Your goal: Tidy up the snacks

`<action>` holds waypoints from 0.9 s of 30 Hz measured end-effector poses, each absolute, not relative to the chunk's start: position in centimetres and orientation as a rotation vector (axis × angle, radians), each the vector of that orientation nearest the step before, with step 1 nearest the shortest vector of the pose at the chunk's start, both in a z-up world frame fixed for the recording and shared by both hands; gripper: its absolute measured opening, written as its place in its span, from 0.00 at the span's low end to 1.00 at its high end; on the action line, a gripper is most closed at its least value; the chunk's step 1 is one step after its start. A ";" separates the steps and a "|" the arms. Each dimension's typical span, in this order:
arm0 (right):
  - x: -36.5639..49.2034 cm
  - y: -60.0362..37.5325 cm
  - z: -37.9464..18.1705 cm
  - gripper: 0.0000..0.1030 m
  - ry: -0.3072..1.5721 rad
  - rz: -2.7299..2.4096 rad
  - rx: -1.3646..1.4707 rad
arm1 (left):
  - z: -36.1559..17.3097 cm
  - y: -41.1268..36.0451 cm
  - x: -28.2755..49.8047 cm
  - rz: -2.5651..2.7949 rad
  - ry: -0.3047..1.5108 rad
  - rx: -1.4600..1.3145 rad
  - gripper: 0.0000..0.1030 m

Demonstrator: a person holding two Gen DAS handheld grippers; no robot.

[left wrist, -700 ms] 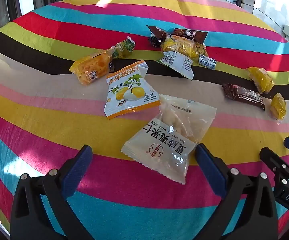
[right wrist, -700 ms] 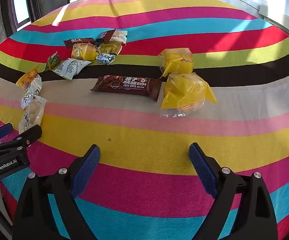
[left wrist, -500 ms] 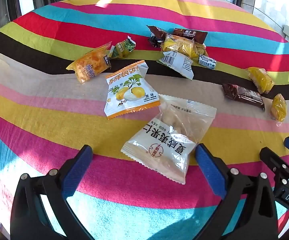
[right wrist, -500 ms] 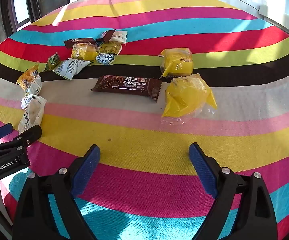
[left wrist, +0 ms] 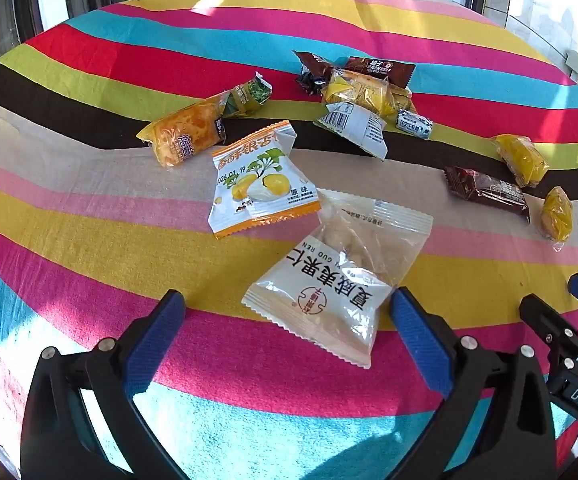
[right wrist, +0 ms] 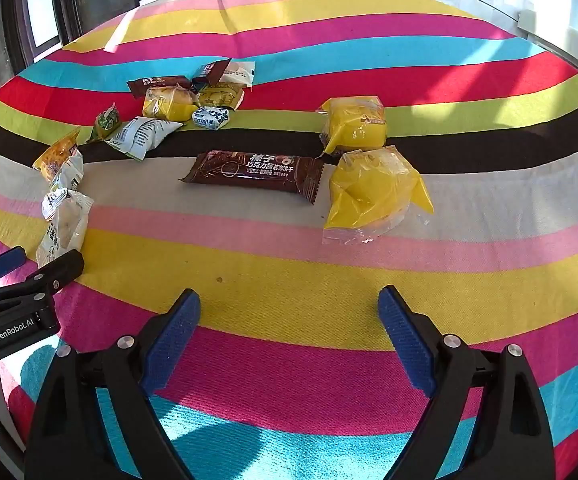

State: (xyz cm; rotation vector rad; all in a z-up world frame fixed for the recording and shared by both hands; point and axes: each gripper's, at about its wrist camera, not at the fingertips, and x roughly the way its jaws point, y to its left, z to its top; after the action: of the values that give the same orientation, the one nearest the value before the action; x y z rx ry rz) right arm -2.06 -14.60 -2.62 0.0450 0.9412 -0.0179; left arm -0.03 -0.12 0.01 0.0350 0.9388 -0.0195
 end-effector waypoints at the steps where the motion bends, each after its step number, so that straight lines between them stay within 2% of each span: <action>1: -2.0 -14.7 -2.6 0.85 0.943 -0.018 0.045 | 0.0 -0.1 -0.1 -0.020 0.938 0.034 0.99; 27: -2.2 -14.6 -2.7 0.84 0.940 -0.018 0.047 | 0.0 0.0 -0.1 -0.020 0.939 0.035 0.99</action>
State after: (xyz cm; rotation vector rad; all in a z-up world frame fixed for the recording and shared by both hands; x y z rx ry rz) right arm -2.22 -14.60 -2.66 0.0475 0.9404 -0.0176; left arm -0.07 -0.03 0.01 0.0348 0.9390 -0.0200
